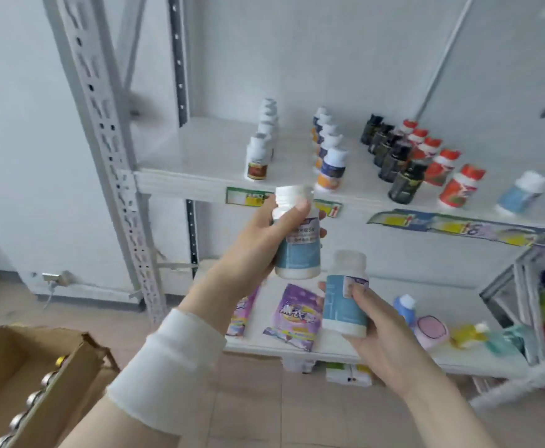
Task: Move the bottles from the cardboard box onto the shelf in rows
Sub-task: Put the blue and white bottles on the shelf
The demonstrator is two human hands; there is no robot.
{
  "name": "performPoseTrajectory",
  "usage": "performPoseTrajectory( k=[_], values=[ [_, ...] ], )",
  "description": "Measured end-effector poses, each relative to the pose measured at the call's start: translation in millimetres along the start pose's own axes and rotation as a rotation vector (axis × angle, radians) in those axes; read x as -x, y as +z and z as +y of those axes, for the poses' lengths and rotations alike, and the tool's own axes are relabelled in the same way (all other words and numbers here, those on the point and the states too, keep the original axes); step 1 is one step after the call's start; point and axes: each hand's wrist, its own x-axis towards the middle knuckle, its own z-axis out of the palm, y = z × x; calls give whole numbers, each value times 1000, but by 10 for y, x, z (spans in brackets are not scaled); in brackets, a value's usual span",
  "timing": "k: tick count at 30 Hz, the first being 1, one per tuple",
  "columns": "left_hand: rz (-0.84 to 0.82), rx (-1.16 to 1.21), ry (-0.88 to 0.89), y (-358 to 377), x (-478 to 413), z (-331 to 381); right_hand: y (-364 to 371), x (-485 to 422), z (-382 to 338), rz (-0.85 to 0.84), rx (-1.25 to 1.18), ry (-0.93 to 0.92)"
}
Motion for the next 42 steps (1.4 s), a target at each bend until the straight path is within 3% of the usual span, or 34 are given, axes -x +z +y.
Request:
performPoseTrajectory(
  k=[9,18,26,33,42],
  values=[
    [-253,-108,-6,2018,-777,-191,-1464,673,-1445,114,131,-277],
    [-248,-165,13,3043,-2096,-470,-2336,158,-2684,107,146,-448],
    [-270,-253,14,3525,-3409,-574,-2710,-626,-3709,100,278,-400],
    [-253,-323,-50,3732,-4334,-774,-3153,-1360,-4313,175,600,-360],
    [-99,-592,-71,3648,-5248,-1167,-3503,-2330,-4752,37,882,-272]
  ],
)
